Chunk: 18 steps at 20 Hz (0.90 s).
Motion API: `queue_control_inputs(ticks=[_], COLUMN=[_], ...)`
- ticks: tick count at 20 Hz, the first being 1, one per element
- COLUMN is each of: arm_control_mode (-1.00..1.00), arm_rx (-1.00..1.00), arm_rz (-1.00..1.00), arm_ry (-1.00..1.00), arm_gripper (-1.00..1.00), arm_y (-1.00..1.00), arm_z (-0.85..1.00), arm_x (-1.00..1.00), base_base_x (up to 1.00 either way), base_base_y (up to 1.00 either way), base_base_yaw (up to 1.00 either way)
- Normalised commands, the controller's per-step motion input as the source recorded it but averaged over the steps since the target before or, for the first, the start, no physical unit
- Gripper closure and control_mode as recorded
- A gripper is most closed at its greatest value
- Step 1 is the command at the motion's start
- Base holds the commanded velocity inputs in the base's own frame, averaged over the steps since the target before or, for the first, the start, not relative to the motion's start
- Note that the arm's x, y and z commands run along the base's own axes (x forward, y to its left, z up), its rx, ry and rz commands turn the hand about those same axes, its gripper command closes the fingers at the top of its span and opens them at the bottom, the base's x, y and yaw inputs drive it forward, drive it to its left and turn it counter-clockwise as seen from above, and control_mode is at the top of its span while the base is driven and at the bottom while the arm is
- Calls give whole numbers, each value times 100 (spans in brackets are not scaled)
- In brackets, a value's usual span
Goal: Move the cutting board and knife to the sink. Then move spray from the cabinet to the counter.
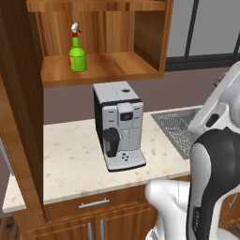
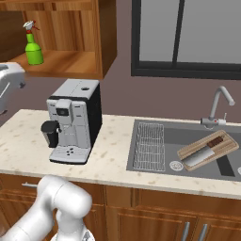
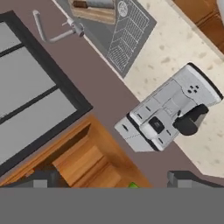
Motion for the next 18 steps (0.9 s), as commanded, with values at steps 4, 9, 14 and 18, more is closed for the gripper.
queue_control_inputs(ticks=[4,9,14,18], arm_control_mode=[-100,-100,-100,-100], arm_rx=[-65,-87,-75,-50], arm_rz=[0,8,33,53], arm_ry=[3,3,0,0], arm_gripper=[-100,-100,-100,-100], arm_y=[2,8,-12,-16], arm_z=[87,68,8,-51], arm_x=[0,0,0,0], base_base_x=[0,0,0,0], base_base_y=[0,0,0,0], base_base_yaw=[0,0,0,0])
